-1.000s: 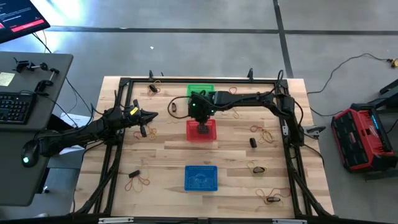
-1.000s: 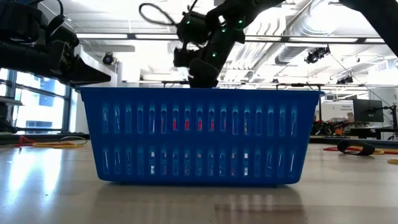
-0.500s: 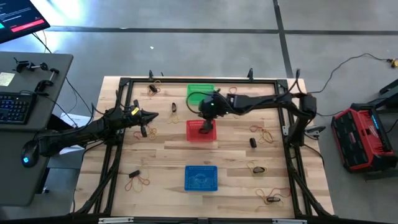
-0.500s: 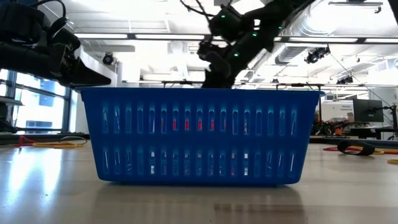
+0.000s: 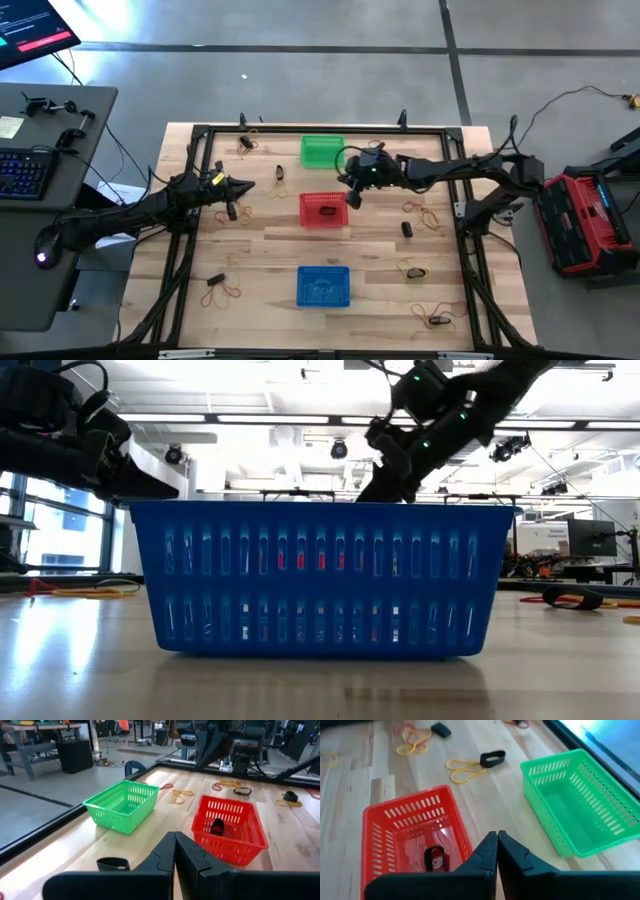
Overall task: Sort rubber bands into baskets
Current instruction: Put the black rubber band into the red bin
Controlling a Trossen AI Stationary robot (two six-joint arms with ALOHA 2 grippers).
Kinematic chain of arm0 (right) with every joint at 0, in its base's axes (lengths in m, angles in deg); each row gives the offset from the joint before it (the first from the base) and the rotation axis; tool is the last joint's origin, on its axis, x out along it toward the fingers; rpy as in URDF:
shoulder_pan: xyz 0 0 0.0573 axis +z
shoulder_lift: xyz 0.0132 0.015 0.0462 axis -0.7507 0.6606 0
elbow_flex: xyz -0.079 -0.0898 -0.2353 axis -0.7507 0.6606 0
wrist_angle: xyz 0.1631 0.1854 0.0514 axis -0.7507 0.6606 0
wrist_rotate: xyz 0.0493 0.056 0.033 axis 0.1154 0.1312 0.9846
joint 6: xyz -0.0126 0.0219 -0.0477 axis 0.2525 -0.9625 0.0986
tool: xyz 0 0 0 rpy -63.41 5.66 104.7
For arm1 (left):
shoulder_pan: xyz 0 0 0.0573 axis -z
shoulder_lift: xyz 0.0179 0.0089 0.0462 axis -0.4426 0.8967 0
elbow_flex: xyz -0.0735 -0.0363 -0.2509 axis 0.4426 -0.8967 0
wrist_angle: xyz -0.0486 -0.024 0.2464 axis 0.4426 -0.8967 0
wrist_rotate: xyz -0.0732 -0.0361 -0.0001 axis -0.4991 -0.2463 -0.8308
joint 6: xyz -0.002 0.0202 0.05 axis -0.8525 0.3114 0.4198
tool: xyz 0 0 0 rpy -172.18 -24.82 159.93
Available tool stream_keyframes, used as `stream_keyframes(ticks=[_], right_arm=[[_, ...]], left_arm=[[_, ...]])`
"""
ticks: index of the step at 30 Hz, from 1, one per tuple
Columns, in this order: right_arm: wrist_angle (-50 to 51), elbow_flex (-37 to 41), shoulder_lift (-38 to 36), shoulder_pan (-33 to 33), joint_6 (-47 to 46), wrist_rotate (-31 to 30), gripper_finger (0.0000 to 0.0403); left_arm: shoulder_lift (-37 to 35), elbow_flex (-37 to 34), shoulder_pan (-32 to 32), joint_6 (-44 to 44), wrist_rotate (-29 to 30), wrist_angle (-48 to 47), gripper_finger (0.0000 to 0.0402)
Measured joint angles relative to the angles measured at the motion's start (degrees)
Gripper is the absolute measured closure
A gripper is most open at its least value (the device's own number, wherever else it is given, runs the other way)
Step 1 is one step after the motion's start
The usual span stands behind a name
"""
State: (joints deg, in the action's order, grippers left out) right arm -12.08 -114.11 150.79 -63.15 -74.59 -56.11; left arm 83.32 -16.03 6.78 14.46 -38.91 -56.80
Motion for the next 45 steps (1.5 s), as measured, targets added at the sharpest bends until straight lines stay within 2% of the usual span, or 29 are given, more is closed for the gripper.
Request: stream_keyframes(ticks=[4, 10, 20, 32, 41, 45], right_arm=[[-8.66, 5.44, -0.5, -0.62, -1.27, 3.55, 0.0403], [-12.37, 9.76, -0.5, -0.62, -3.28, 1.82, 0.0403], [-14.82, 10.23, -0.5, -0.46, -0.24, 0.46, 0.0403], [-16.2, 10.21, -0.5, -1.65, 1.95, 1.18, 0.0403], [-16.2, 10.21, -0.5, -1.64, 5.41, 2.45, 0.0403], [-16.19, 10.21, -0.5, -1.64, 5.43, 2.45, 0.0403]], left_arm=[[0.92, 0.02, 0.01, -0.52, 0.0, -0.05, 0.0401], [3.35, 2.07, 0.0, -1.76, 0.0, -1.29, 0.0402], [11.32, 7.73, -1.71, -4.73, 0.48, -7.63, 0.0402], [20.84, 9.25, -4.3, -5.77, -4.21, -8.91, 0.0402], [24.92, 9.31, -4.33, -5.89, -4.82, -8.18, 0.0401], [27.27, 12.47, -4.33, -6.03, -4.63, -12.61, 0.0401]])
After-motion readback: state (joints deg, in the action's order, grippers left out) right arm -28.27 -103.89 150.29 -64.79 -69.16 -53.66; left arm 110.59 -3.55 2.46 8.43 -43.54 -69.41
